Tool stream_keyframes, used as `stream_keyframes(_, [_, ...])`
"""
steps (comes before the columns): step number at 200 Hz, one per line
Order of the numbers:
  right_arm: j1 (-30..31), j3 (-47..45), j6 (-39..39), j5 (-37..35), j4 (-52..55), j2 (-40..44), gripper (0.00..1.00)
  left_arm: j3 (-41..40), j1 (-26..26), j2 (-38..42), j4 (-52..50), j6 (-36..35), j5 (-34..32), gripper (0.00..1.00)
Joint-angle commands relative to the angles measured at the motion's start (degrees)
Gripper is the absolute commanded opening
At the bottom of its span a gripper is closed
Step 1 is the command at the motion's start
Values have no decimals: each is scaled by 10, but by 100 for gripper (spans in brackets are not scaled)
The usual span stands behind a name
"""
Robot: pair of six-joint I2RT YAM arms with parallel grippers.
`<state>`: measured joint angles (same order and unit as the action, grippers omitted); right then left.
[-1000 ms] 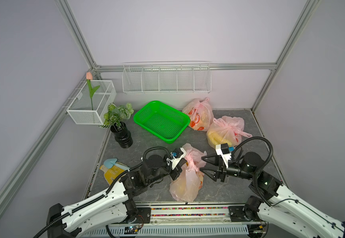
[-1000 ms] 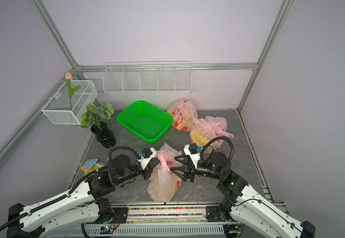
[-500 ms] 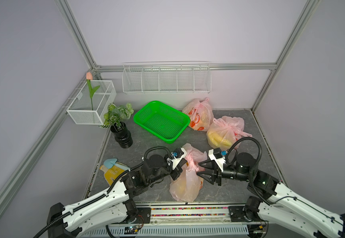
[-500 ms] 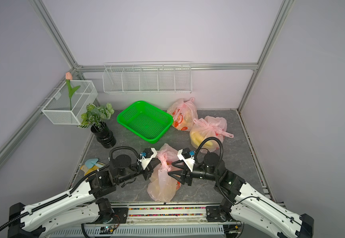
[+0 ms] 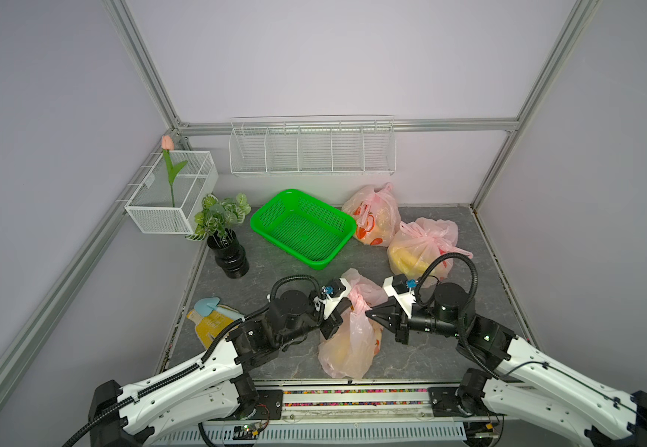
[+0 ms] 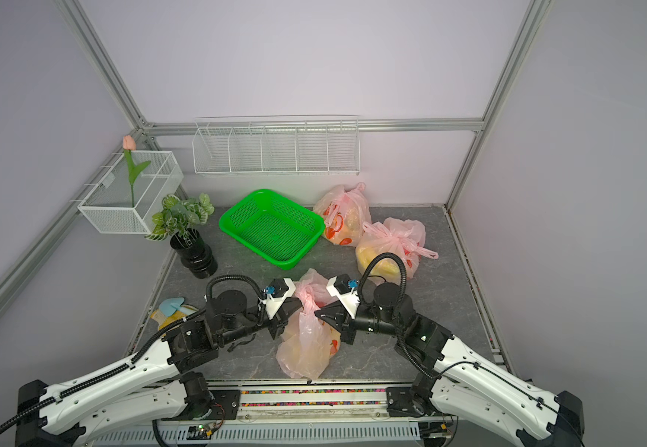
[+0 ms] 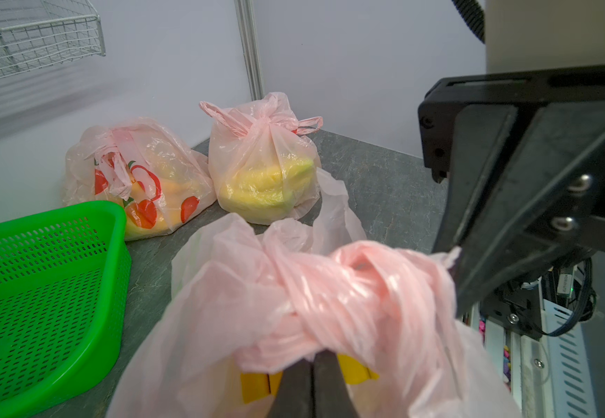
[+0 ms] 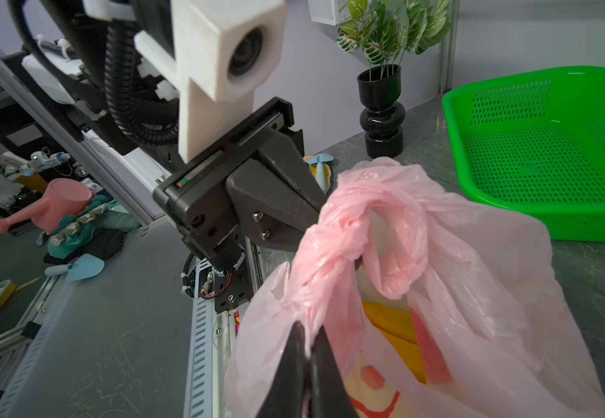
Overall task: Place the banana into a plastic bag & tie a knot
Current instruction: Tie the plastic bag at the center of the board.
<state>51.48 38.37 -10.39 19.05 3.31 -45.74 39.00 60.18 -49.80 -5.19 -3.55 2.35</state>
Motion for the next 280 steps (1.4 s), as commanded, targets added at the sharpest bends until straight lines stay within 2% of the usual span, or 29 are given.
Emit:
stream_keyframes(1, [4,17,11,-91,34,15,7,4,1,23,-7,19,-20,0])
stream_keyframes(27, [1,17,11,-175,63,31,7,-29,1,62,13,42,-51,0])
stream_keyframes(72, [1,10,0,-261,82,34,7,-69,0,115,22,71,-100,0])
stream_keyframes(114, [1,7,-9,-336,101,28,7,-75,0,129,23,87,-105,0])
stream_keyframes(150, [0,2,-16,-404,124,27,7,-73,-20,131,28,99,-108,0])
stream_keyframes(238, [-17,5,-39,-508,176,21,7,-42,-64,92,41,112,-118,0])
stream_keyframes(280, [-69,10,-63,-500,207,23,7,-27,-118,69,55,134,-110,0])
